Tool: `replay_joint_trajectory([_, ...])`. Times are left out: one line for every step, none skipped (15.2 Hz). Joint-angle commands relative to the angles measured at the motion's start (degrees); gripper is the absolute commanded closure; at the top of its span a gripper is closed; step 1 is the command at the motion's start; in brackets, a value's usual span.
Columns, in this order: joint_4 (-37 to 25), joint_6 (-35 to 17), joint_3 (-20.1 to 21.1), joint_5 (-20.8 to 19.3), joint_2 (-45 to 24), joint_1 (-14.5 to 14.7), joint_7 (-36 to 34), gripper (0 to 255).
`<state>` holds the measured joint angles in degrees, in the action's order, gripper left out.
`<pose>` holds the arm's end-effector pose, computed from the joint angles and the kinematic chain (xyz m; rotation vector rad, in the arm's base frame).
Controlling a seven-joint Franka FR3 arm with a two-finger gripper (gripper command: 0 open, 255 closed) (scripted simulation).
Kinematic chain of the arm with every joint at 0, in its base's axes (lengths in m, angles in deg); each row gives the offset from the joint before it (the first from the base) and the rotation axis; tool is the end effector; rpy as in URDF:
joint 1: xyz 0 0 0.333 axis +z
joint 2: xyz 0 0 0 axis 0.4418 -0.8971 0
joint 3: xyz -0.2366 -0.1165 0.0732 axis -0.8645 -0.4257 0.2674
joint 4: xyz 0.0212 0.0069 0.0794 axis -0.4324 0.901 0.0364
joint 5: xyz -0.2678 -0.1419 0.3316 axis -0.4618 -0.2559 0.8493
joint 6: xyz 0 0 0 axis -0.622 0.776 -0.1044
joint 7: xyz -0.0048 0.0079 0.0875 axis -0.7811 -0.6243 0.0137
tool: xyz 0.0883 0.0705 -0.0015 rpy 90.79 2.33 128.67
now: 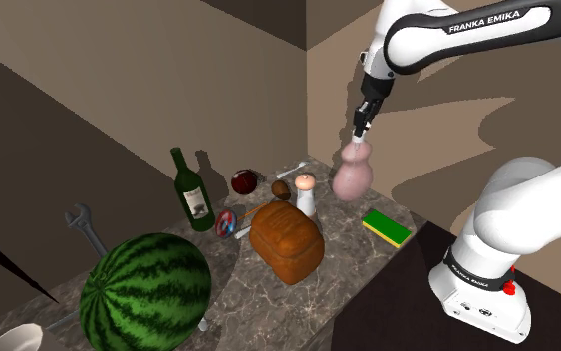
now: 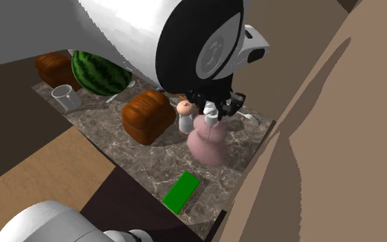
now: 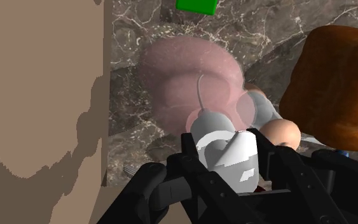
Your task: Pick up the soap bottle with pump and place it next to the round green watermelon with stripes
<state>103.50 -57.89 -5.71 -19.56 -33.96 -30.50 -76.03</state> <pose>0.4295 -0.0940 0.4563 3.1189 0.0295 0.2711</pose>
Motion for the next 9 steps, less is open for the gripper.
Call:
replay_joint_trajectory([-1.48, 1.54, 0.15, 0.11, 0.11, 0.07, -0.05, 255])
replay_joint_trajectory([-2.23, 2.33, 0.2, 0.15, 0.15, 0.09, -0.05, 255])
replay_joint_trajectory([-2.99, 3.1, 0.25, 0.2, 0.17, 0.12, -0.06, 255])
replay_joint_trajectory([-3.75, 3.87, 0.31, 0.24, 0.18, 0.14, -0.06, 255])
replay_joint_trajectory([-4.52, 4.64, 0.36, 0.29, 0.17, 0.17, -0.06, 255])
replay_joint_trajectory([-5.31, 5.4, 0.41, 0.33, 0.15, 0.19, -0.06, 255])
replay_joint_trajectory([-6.1, 6.16, 0.45, 0.38, 0.11, 0.22, -0.06, 255])
replay_joint_trajectory([-6.9, 6.91, 0.5, 0.42, 0.06, 0.25, -0.07, 255])
replay_joint_trajectory([-7.71, 7.66, 0.55, 0.46, 0.0, 0.27, -0.07, 255])
